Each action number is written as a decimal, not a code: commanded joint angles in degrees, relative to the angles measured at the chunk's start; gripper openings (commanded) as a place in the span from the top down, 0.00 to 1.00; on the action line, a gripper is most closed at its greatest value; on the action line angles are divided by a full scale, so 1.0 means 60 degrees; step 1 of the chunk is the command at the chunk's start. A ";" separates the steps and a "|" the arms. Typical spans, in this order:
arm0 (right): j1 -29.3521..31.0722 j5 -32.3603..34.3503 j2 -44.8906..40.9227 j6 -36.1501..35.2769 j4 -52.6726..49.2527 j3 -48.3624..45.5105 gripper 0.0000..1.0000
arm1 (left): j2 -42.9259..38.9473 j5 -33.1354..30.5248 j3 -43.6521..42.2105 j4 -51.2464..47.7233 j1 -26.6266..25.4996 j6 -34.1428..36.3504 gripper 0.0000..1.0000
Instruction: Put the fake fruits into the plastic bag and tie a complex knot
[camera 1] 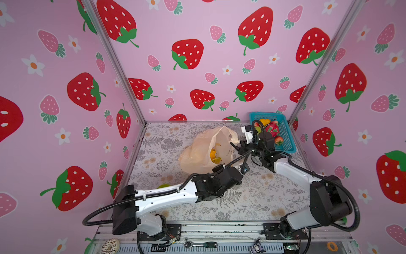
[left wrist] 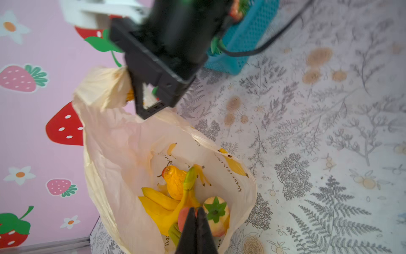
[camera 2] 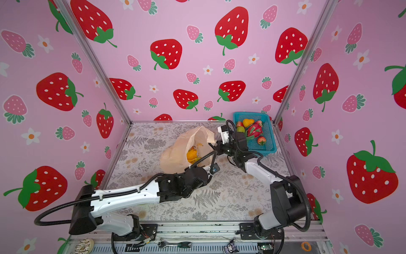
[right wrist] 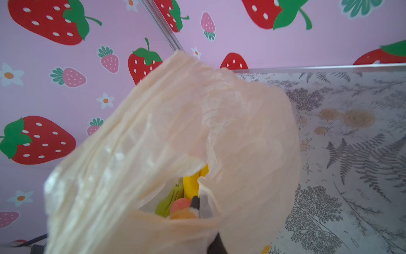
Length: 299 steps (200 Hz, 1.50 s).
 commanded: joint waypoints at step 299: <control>0.1472 0.5321 -0.4868 -0.0014 -0.1459 -0.1171 0.93 | 0.0815 0.9068 0.4810 -0.2496 0.8376 -0.5404 1.00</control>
